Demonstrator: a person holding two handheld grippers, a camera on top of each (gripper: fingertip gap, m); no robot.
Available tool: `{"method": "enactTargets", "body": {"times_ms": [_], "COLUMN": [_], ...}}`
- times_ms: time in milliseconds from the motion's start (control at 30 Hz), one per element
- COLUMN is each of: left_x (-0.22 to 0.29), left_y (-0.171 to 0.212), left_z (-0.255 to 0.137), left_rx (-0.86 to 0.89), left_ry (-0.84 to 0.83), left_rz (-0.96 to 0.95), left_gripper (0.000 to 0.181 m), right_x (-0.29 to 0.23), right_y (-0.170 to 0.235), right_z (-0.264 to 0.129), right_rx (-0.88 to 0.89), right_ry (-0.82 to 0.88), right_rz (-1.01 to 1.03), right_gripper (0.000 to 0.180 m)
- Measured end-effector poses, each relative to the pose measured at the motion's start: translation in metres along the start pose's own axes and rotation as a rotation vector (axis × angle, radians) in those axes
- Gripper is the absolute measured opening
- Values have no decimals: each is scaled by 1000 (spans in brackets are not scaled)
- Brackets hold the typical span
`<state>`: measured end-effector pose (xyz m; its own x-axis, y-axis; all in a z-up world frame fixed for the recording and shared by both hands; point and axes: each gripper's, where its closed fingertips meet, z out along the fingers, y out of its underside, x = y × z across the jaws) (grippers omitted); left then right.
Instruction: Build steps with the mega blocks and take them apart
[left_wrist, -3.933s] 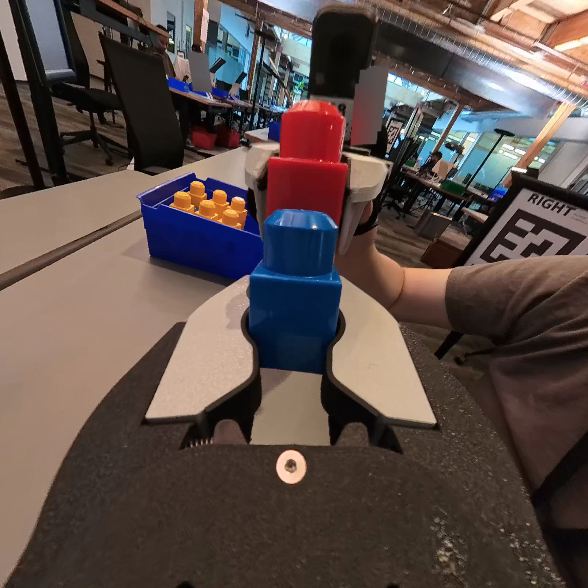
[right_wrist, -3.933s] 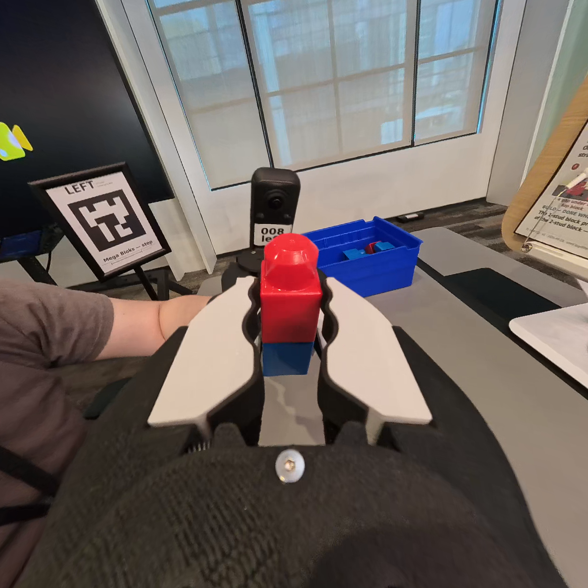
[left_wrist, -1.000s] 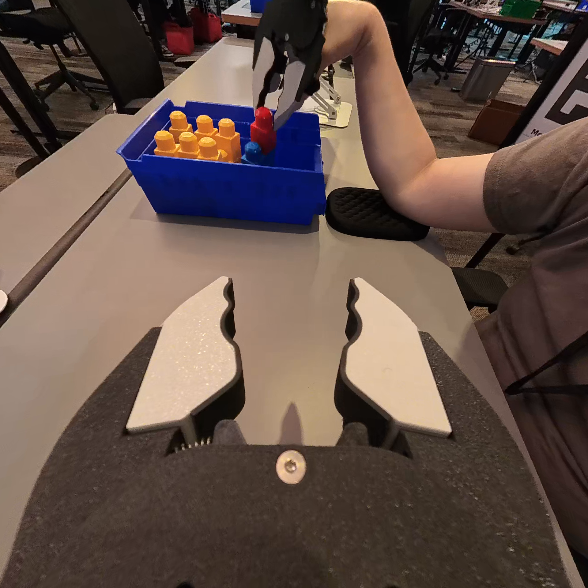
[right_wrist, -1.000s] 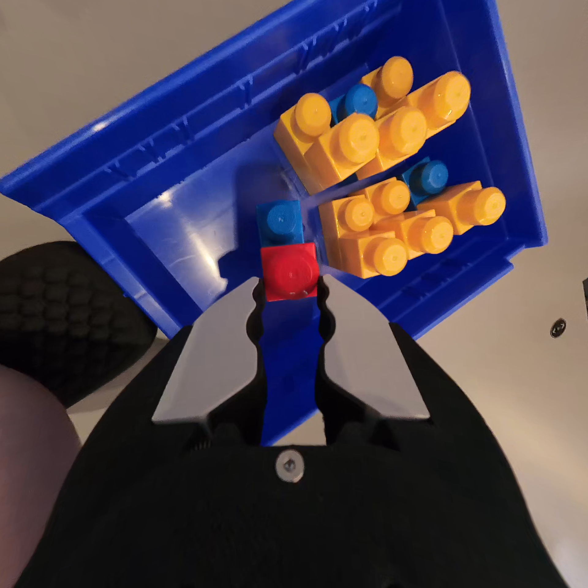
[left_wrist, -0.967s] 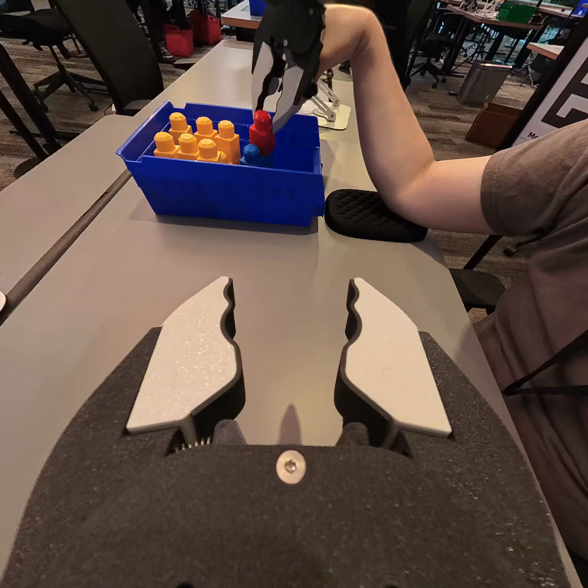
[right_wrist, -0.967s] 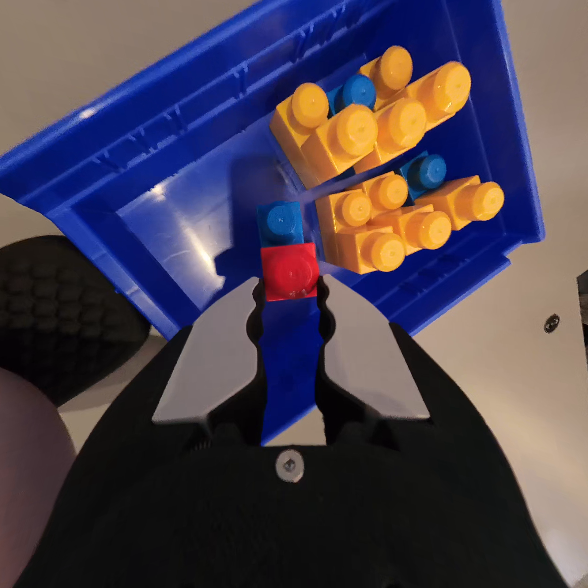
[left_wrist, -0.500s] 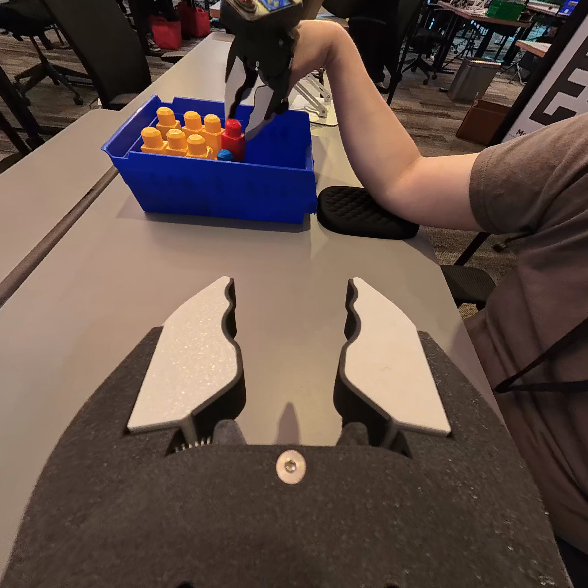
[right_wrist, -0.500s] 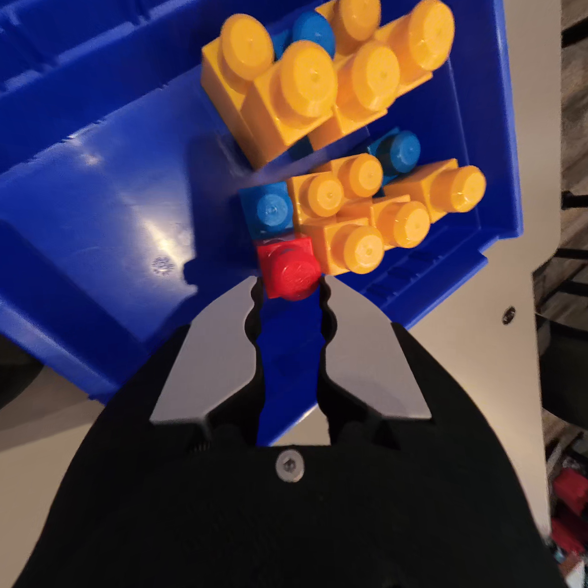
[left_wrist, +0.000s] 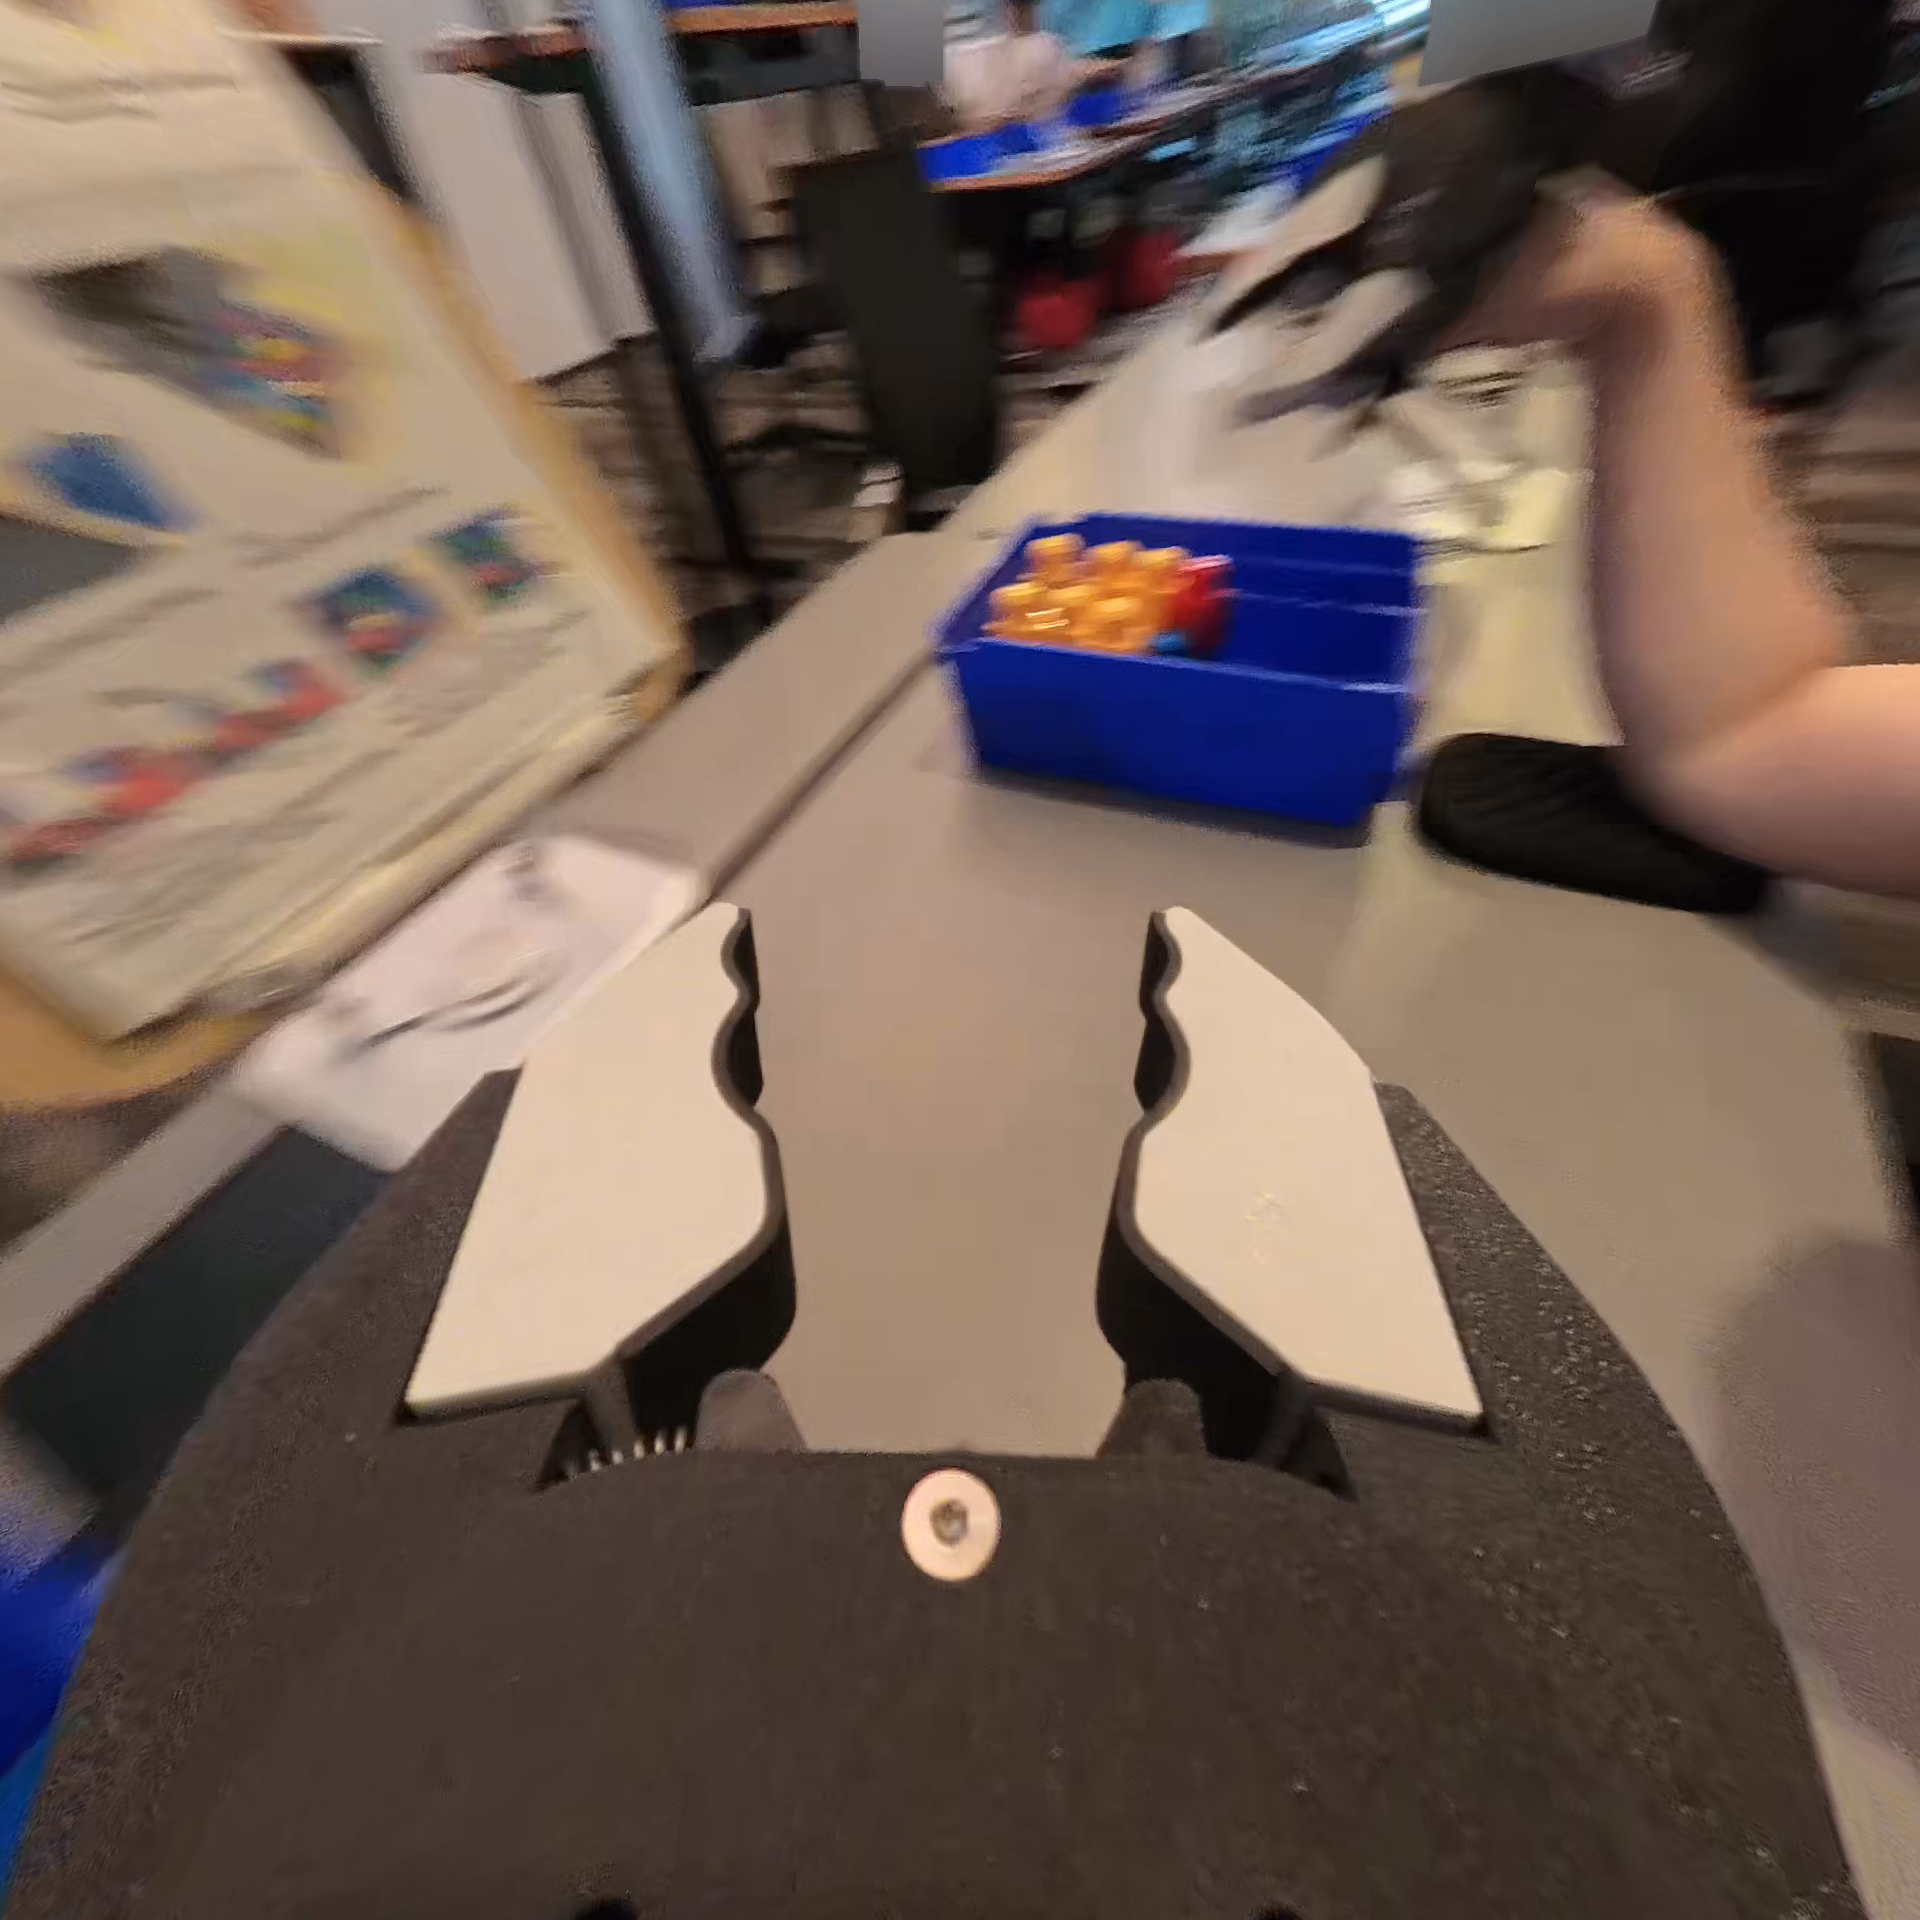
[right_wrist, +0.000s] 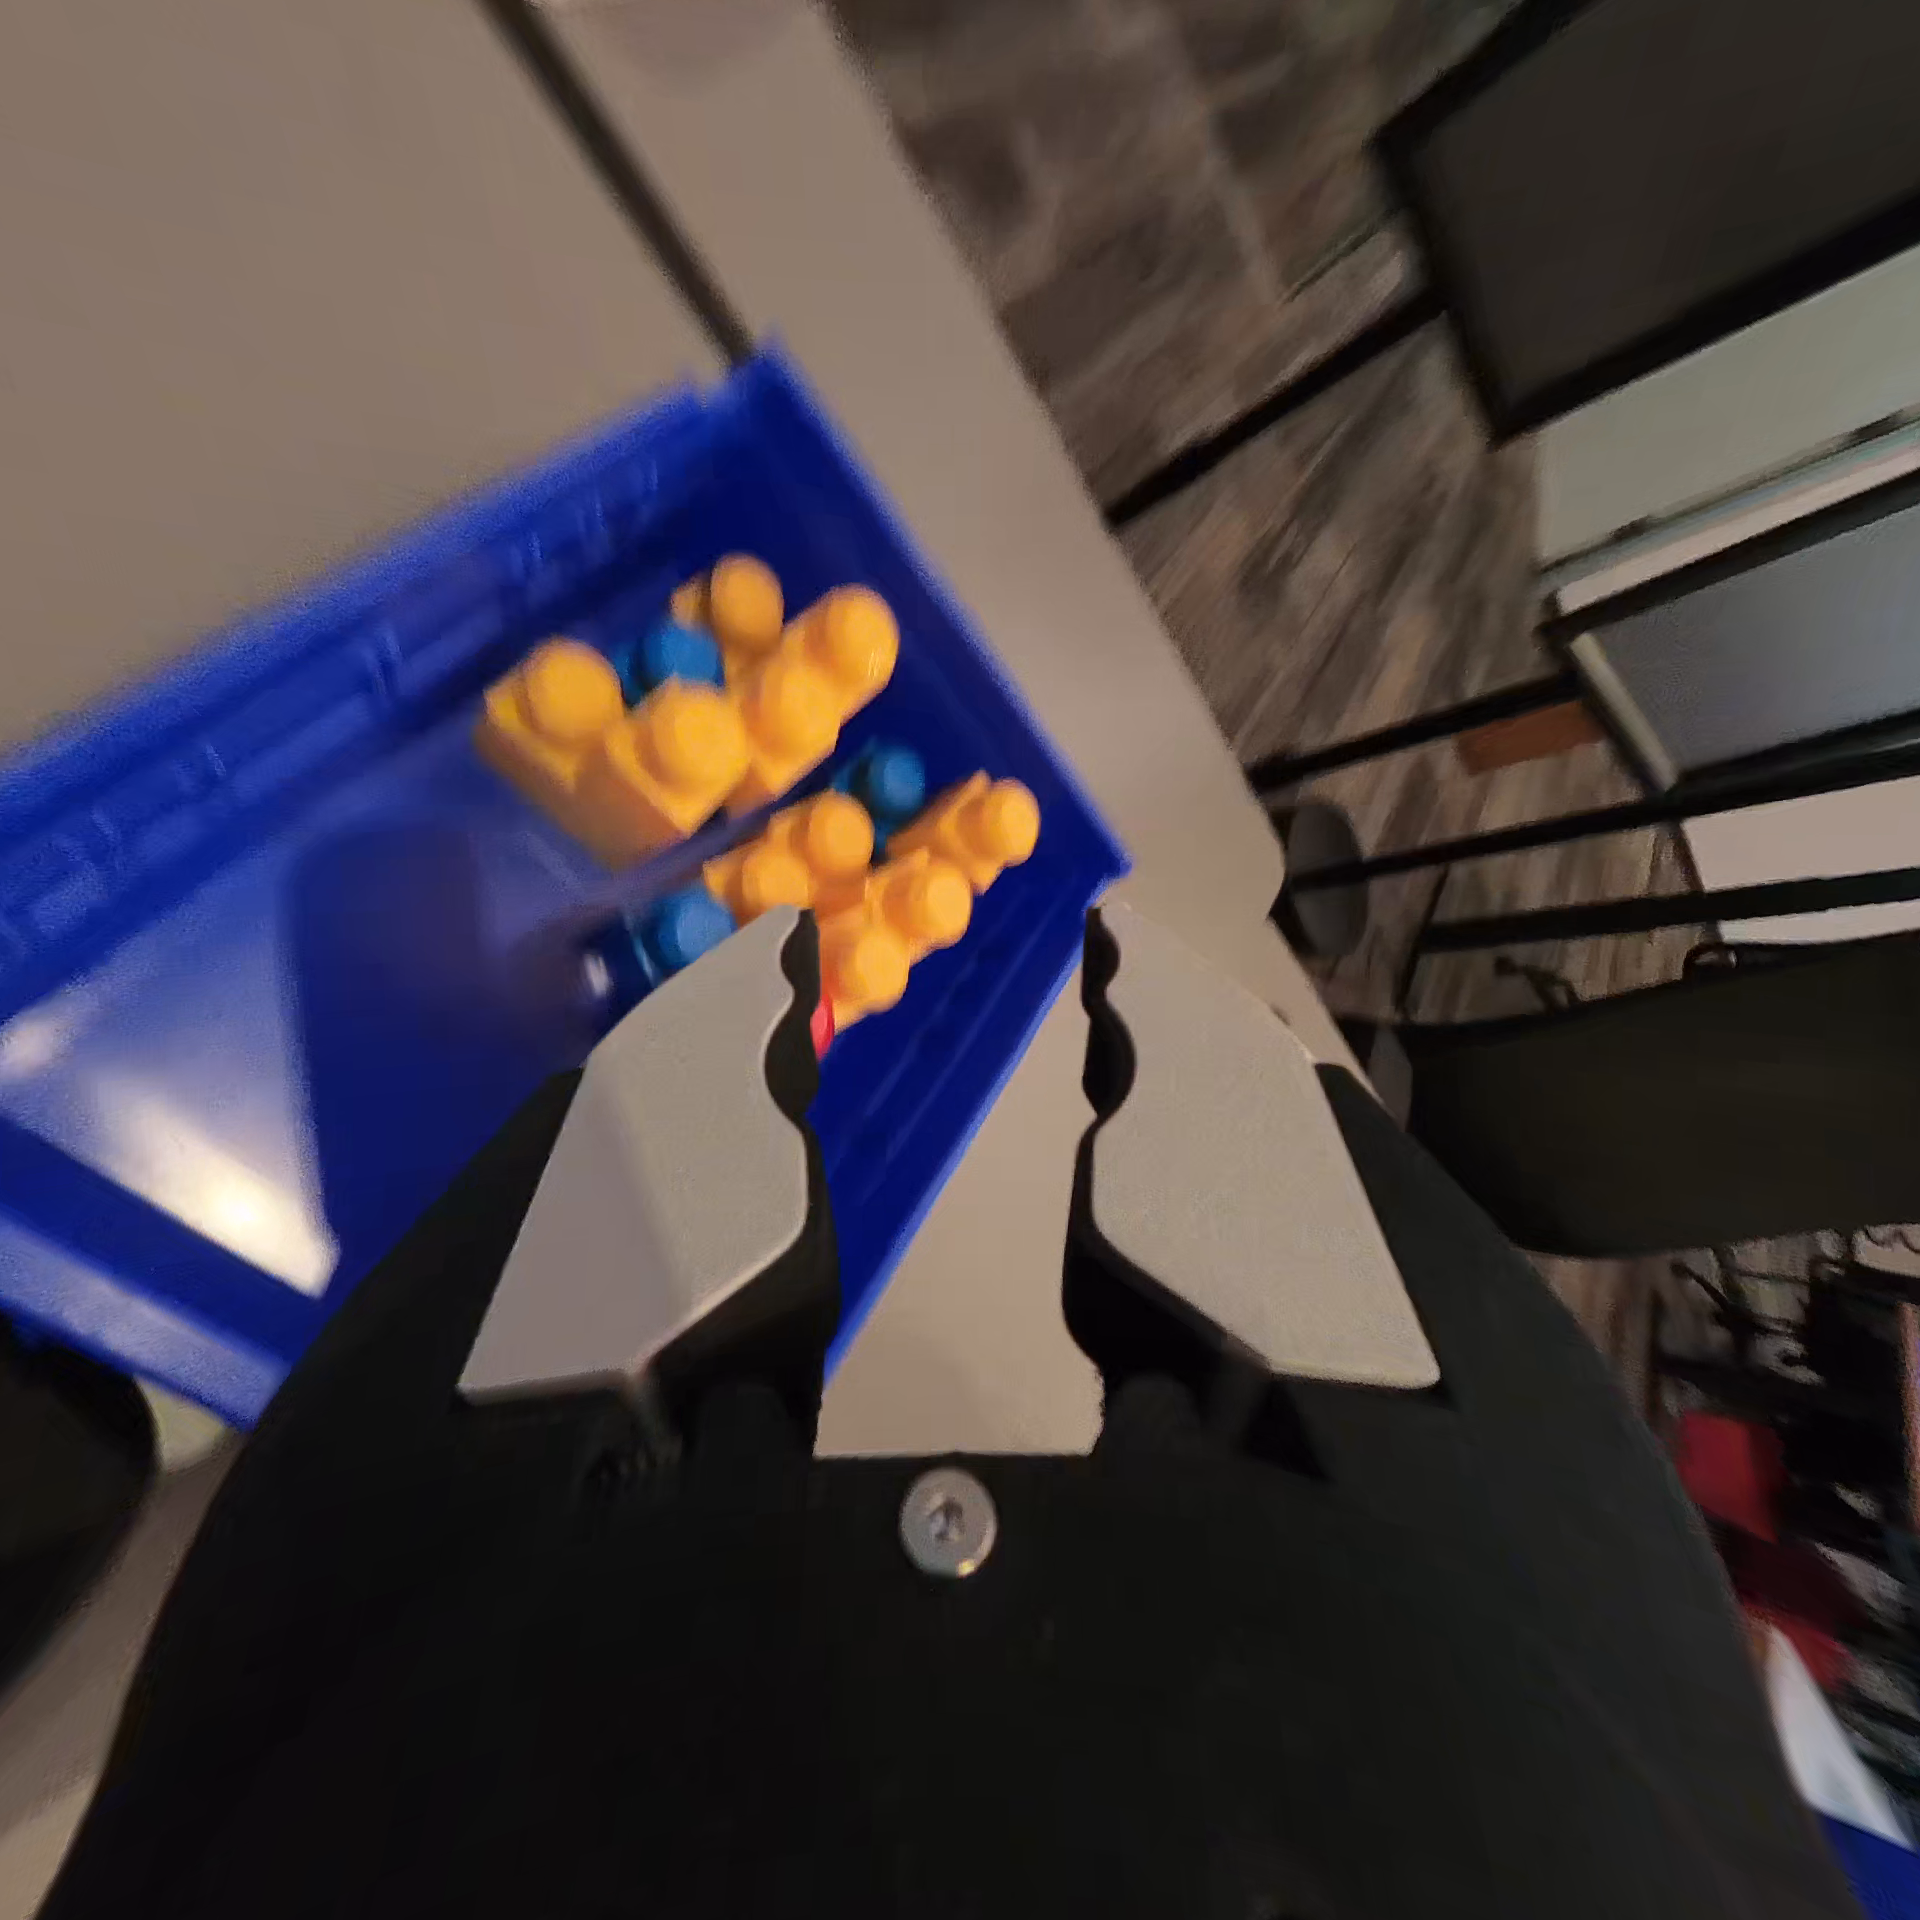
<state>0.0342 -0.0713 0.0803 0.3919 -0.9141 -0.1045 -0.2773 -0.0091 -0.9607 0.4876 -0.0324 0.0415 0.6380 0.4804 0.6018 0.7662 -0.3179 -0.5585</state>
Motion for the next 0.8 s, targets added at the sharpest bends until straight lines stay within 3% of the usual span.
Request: {"method": "enactTargets", "body": {"times_ms": [133,200,400,600,700,800], "left_x": [-89,-116,-161,-181,-170,-148], "left_y": [25,45,135,209,244,254], "left_z": [-91,-133,-183,-178,-194,-193], "left_rx": [-171,-241,-442,-646,-889,-941], "left_ry": [-502,-652,-747,-763,-781,-694], "left_rz": [17,-20,-286,-461,-522,-662], "left_gripper": [74,71,63,61,62,58], "right_x": [9,14,17,2,-4,-7], "right_y": [-64,-85,-118,-124,-126,-124], "right_z": [-35,-48,-61,-39,-30,-22], "right_rx": [305,417,566,491,474,444], "right_ry": [31,37,86,84,63,56], "right_rz": [151,246,362,299,292,281], "right_gripper": [50,55,62,63,63,64]}}
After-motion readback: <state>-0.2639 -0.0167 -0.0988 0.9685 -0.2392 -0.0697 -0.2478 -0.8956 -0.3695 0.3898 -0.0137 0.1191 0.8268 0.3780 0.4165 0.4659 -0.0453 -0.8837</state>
